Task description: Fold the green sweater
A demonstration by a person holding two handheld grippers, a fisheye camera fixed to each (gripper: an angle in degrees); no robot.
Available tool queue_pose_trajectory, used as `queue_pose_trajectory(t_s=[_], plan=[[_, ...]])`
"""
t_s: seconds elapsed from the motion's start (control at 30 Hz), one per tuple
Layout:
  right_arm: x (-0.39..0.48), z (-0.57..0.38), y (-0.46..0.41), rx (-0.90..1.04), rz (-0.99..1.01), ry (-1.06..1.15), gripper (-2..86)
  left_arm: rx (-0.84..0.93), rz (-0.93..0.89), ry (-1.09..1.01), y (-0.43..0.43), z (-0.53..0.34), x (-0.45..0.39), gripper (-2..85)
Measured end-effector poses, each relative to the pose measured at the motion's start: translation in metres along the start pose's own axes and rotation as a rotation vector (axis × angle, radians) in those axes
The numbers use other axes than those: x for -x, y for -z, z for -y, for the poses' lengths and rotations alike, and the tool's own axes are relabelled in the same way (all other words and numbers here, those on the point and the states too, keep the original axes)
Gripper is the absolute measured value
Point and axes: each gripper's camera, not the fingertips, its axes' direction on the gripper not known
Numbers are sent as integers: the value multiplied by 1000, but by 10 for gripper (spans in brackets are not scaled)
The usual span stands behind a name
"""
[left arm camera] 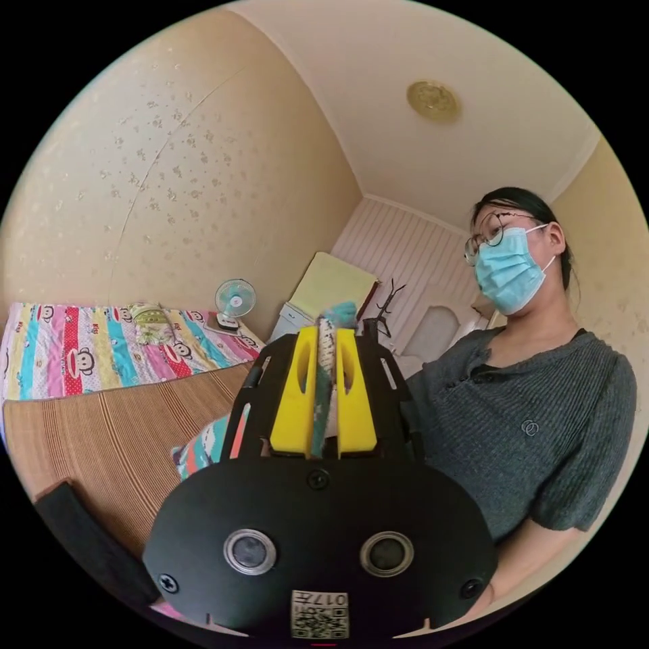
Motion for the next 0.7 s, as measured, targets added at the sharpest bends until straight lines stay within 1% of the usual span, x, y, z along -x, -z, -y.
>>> queue_pose_trajectory(t_s=[0.03, 0.07, 0.1, 0.17, 0.2, 0.27, 0.37, 0.43, 0.5, 0.57, 0.6, 0.67, 0.7], plan=[[6, 2, 9, -29, -7, 4, 54, 37, 53, 11, -3, -6, 1, 49], [21, 4, 24, -78, -58, 16, 54, 72, 104, 20, -6, -12, 1, 49], [39, 7, 37, -108, -149, 40, 54, 97, 128, 24, -9, -15, 1, 48], [68, 12, 52, -139, -281, 81, 54, 216, 228, 31, -25, -24, -2, 48], [85, 12, 63, -182, -320, 95, 54, 249, 248, 26, -30, -26, -3, 47], [108, 11, 80, -264, -340, 108, 54, 372, 296, -21, -50, -35, -10, 47], [148, 10, 109, -411, -375, 132, 54, 481, 287, -80, -77, -44, -18, 47], [174, 10, 124, -492, -396, 159, 54, 475, 228, -91, -87, -46, -20, 47], [205, 7, 144, -626, -437, 163, 54, 442, 136, -75, -91, -45, -19, 49], [223, 6, 160, -719, -458, 156, 54, 378, 44, -49, -88, -40, -17, 55], [234, 5, 170, -777, -465, 157, 54, 363, 31, -48, -87, -39, -17, 68], [248, 4, 184, -860, -470, 157, 54, 330, -18, -108, -83, -33, -29, 129], [257, 4, 192, -910, -481, 157, 55, 324, -27, -123, -83, -33, -32, 146]])
